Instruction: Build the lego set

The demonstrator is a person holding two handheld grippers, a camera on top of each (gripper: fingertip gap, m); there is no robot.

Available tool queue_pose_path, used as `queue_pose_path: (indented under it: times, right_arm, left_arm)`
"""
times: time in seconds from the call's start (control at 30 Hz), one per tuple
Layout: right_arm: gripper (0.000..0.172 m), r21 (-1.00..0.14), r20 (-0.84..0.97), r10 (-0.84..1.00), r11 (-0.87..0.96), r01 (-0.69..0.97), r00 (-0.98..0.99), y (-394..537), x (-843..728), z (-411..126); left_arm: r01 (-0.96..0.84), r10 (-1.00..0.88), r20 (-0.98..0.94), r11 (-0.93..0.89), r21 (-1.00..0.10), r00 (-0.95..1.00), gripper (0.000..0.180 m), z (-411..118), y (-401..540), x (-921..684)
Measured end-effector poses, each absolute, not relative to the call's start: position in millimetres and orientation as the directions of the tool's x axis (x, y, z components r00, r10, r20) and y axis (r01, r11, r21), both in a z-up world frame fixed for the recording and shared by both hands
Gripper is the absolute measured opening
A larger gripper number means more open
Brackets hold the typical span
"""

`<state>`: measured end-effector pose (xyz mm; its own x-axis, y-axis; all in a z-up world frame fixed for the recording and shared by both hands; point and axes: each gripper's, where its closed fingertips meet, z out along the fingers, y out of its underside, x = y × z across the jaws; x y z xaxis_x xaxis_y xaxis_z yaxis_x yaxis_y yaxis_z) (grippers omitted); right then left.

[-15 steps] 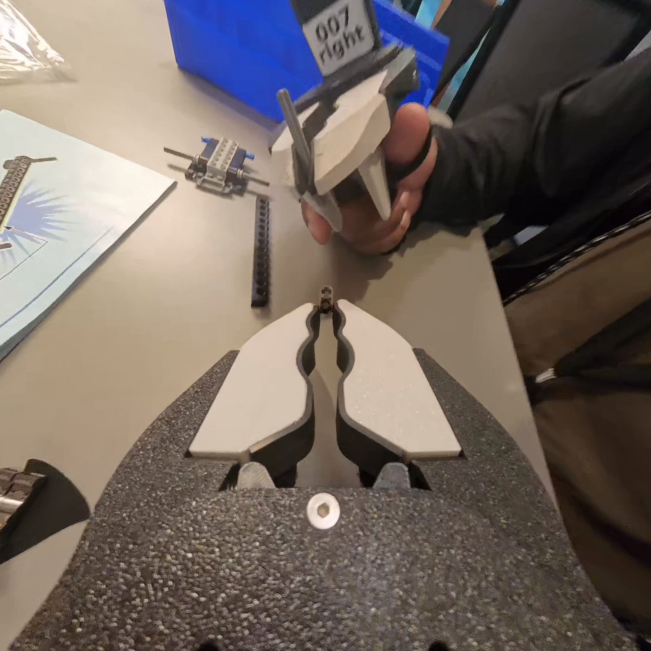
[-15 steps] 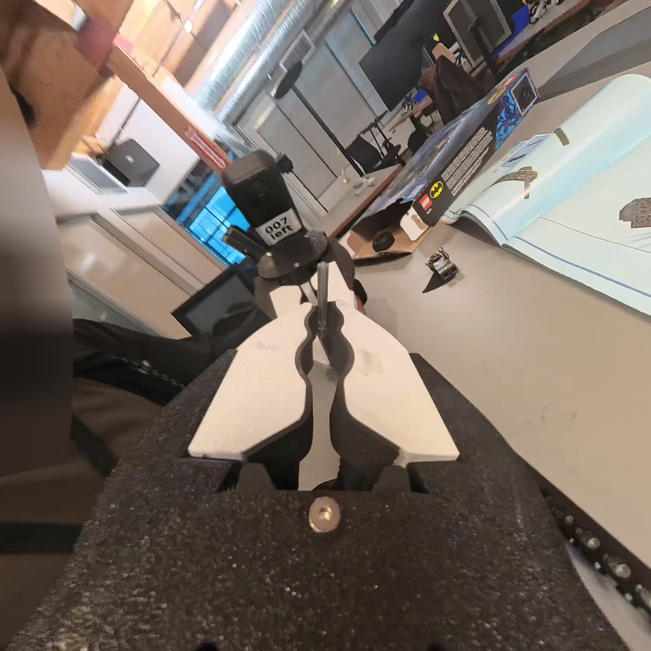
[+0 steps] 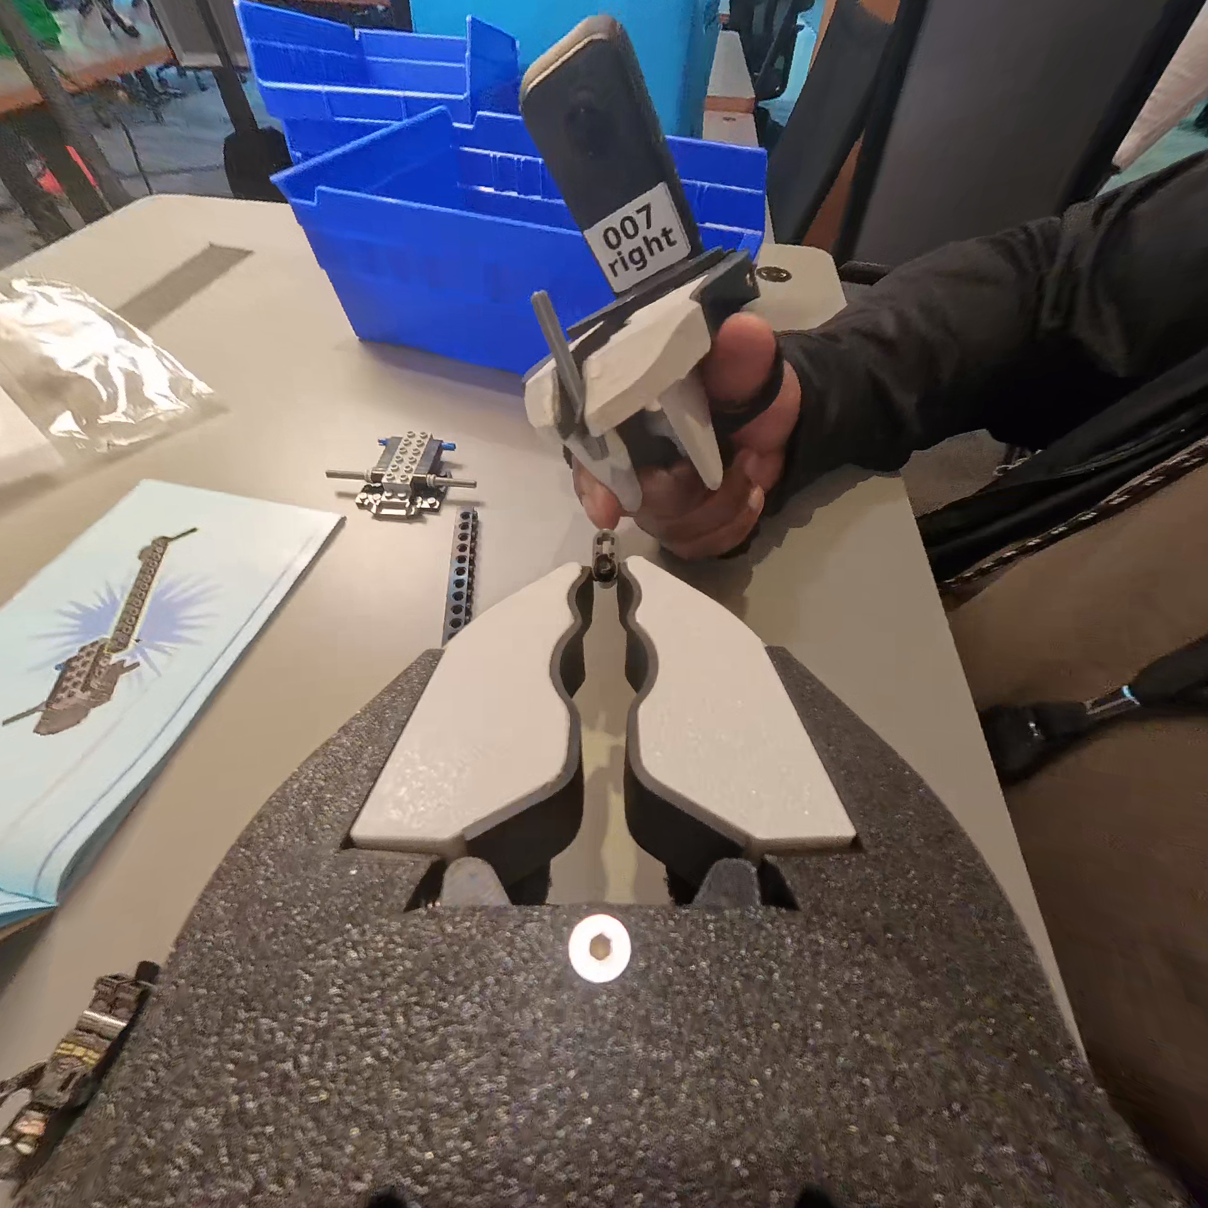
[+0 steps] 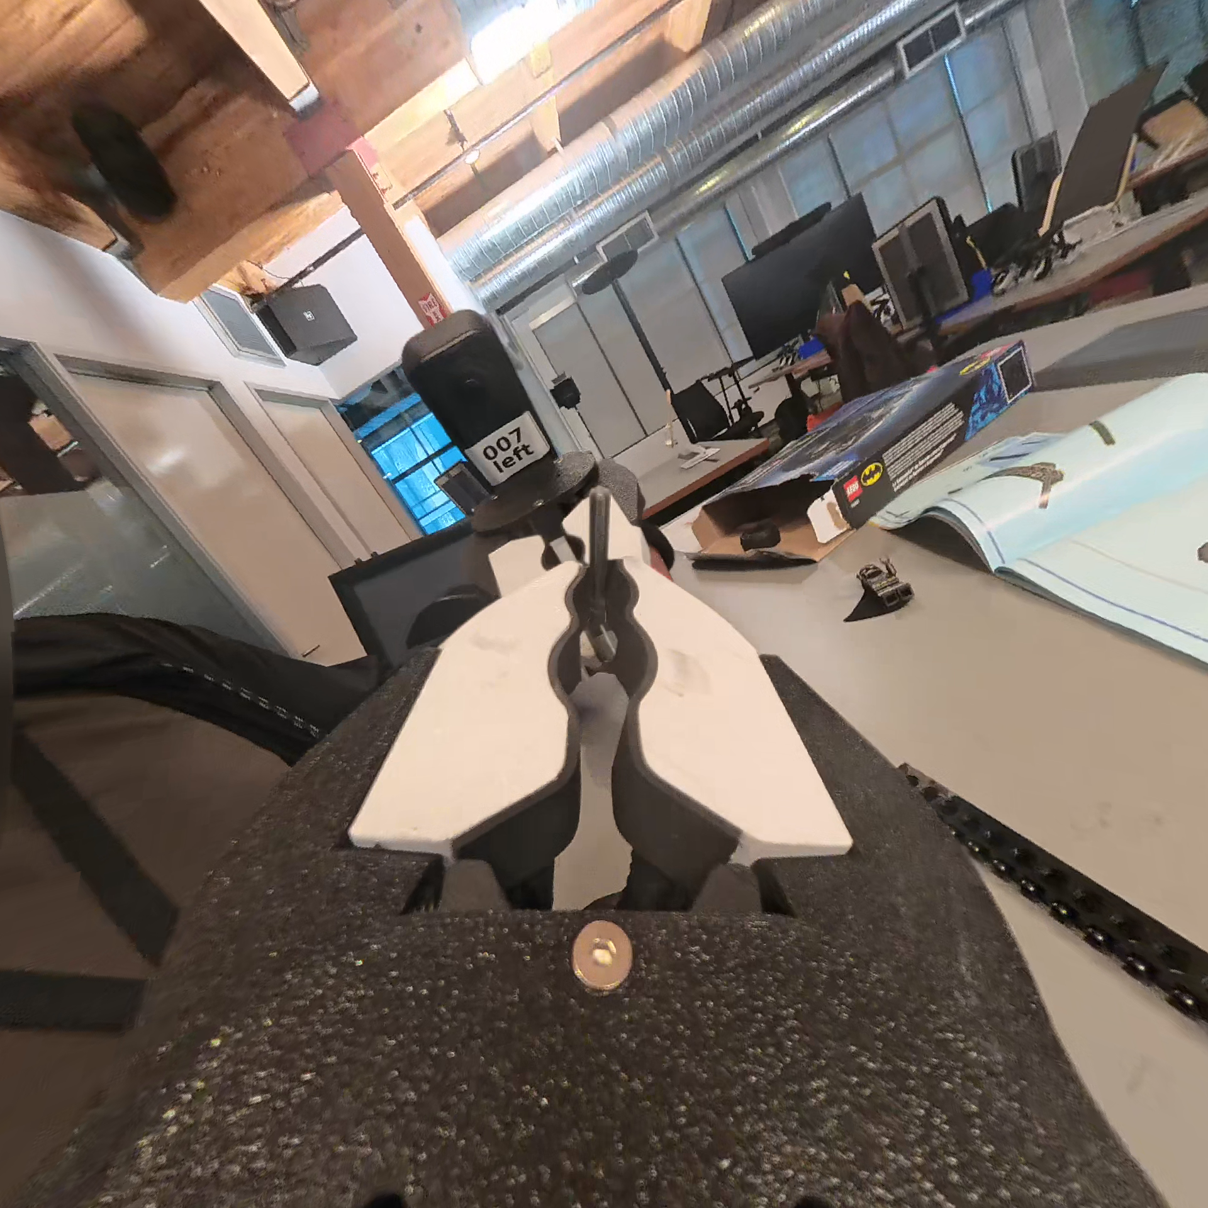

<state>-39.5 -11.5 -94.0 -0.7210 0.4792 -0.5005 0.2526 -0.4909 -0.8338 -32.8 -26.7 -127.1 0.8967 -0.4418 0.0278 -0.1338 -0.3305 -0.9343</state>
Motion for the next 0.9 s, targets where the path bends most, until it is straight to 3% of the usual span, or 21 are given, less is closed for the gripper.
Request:
queue_pose_path:
  times: [0.7,0.8,0.9]
  right_arm:
    - [0.005,-0.901,-0.412,0.581,-0.377,0.217,-0.702,-14,-45,-103]
    - [0.005,-0.947,-0.308,0.651,-0.279,0.159,-0.694,-14,-46,-106]
    - [0.005,-0.996,-0.065,0.744,-0.090,-0.003,-0.665,-15,-44,-104]
  left_arm:
    - [-0.164,-0.410,-0.037,-0.278,-0.947,0.911,0.007,-131,-24,-44]
    - [-0.224,-0.381,-0.126,-0.225,-0.948,0.916,0.007,-123,-23,-47]
    - [-0.385,-0.305,-0.314,-0.206,-0.900,0.899,0.007,-121,-21,-52]
